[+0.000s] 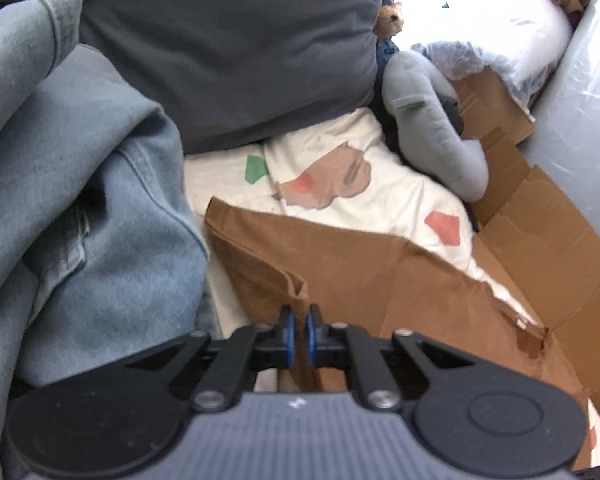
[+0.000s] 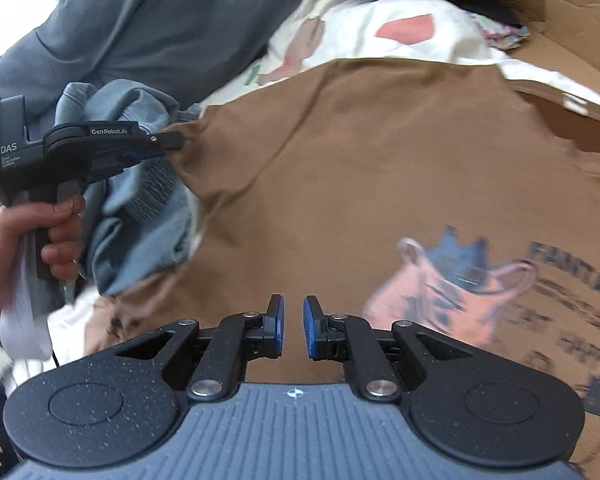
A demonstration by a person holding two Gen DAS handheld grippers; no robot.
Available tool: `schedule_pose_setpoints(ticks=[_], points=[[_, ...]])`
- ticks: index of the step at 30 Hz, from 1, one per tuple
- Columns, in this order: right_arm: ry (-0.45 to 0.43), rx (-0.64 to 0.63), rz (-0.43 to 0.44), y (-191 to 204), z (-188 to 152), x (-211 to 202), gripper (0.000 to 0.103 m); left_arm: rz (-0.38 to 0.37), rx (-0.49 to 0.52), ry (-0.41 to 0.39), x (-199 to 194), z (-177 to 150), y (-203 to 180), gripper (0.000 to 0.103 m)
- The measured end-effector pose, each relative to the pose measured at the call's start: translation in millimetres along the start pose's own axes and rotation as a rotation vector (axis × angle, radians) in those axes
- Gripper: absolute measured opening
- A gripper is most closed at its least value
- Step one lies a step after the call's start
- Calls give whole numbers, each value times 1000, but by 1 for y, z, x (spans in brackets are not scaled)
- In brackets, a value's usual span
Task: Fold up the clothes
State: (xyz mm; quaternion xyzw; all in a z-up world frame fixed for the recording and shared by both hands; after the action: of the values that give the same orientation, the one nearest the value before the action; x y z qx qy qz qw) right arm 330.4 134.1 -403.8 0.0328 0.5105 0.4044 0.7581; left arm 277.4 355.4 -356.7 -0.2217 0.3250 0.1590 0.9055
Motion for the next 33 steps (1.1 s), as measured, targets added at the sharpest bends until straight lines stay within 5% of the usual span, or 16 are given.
schedule_pose_setpoints(ticks=[18,33], points=[[-55,415,149,40,19,79,12,-122,-115,-25,-6,8,10,6],[-74,638,202,34,25,110,11,-259,-61,8,-15,2,-16,6]])
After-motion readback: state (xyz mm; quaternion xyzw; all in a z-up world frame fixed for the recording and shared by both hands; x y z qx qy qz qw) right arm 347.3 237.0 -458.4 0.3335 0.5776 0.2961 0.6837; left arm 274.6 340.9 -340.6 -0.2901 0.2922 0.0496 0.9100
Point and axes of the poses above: each gripper's, at about its wrist camera, not at the fingertips, and x roughly the way its jaws point, y to its left, z to its top, the point moved 9 cm from there along x, roughly the way its jaws point, and after that the axes turned 5 degrees about x, right-handed, at the moved point
